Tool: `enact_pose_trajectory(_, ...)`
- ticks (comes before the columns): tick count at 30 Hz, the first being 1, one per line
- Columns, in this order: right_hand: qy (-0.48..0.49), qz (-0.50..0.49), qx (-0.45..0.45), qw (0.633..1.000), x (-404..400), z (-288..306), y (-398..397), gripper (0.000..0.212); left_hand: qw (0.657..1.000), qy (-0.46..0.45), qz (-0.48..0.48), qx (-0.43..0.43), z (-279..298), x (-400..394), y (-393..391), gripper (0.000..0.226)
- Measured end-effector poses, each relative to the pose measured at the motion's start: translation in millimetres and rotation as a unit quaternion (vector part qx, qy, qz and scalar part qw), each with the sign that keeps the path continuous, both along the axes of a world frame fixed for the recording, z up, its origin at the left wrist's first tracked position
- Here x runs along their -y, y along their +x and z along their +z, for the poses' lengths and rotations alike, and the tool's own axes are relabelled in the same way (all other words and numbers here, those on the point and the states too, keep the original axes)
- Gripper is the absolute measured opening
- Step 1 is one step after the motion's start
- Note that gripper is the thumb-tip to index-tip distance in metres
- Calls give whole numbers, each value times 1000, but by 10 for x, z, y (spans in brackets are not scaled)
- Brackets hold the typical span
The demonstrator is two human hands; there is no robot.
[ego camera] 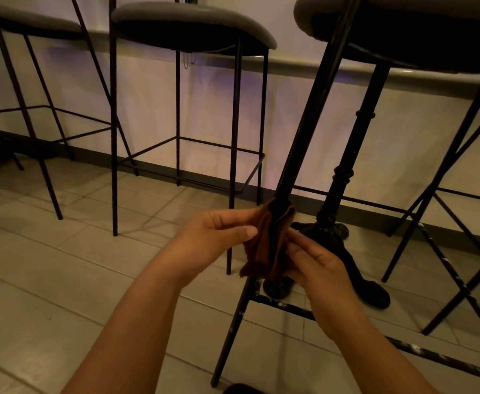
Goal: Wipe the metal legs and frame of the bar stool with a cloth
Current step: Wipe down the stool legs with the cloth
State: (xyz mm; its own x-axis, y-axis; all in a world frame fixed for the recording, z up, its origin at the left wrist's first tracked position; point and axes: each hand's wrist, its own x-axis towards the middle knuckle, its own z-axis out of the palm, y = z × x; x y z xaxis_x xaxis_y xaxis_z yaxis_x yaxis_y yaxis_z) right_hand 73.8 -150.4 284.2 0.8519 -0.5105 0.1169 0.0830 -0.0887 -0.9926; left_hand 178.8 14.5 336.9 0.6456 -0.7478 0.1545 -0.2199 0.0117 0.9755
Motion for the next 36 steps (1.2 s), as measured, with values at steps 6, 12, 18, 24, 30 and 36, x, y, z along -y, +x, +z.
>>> enact_pose_trajectory(6,-84,-37,60,994,266,550,-20,25,996,-50,65,-38,-91,275,-45,29)
enact_pose_trajectory(12,-235,-32,124,964,186,1108,207,26,997,-61,36,-36,-188,341,-52,30)
enact_pose_trajectory(18,-241,-80,135,958,145,1130,317,35,998,-55,19,-10,-279,320,-97,27)
enact_pose_trajectory(24,-287,-80,104,949,164,1189,319,38,999,-45,14,-13,-283,329,7,32)
enact_pose_trajectory(30,-303,-78,101,944,163,1189,315,38,993,-70,-23,-94,-205,422,54,40)
enact_pose_trajectory(36,-297,-69,95,948,175,1156,318,39,985,-59,-66,-146,-352,416,104,50)
